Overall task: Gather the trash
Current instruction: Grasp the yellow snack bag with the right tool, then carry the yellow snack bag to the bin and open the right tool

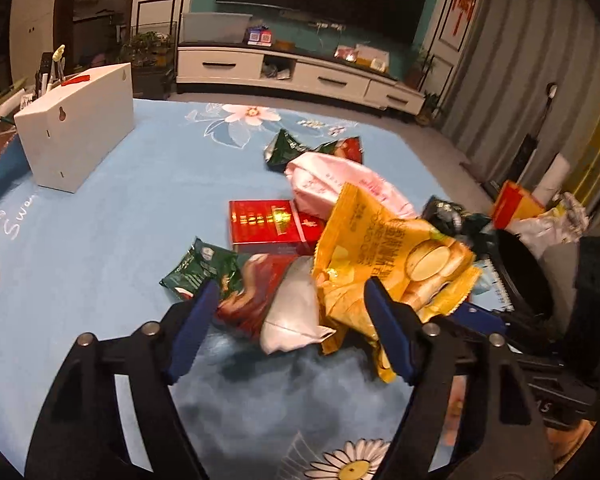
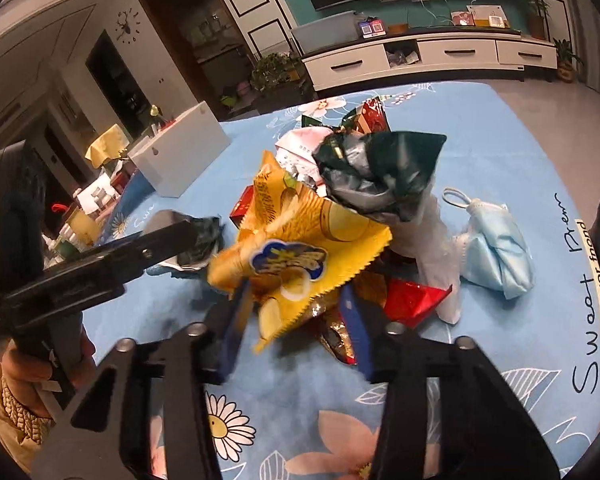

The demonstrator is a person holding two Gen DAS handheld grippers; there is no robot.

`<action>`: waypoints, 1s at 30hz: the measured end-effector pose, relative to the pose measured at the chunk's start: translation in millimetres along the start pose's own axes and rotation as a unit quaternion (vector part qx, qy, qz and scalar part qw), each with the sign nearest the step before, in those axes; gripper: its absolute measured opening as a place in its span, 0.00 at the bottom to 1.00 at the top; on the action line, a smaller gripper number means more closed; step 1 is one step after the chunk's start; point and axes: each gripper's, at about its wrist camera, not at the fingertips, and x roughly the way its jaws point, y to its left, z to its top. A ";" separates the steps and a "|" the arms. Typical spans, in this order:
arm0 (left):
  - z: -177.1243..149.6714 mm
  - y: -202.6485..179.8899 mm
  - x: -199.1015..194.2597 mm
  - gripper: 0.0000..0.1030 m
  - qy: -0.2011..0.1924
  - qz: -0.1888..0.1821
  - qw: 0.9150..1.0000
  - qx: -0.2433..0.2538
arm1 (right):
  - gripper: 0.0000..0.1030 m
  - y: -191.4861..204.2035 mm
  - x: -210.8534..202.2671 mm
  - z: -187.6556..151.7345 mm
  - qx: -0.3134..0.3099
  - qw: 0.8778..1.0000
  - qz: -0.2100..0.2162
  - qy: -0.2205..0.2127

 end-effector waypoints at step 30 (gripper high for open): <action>-22.6 54.2 -122.4 0.04 -0.119 -0.028 0.986 -0.116 | 0.02 22.8 -98.4 1.0 -0.024 0.992 0.050 -0.112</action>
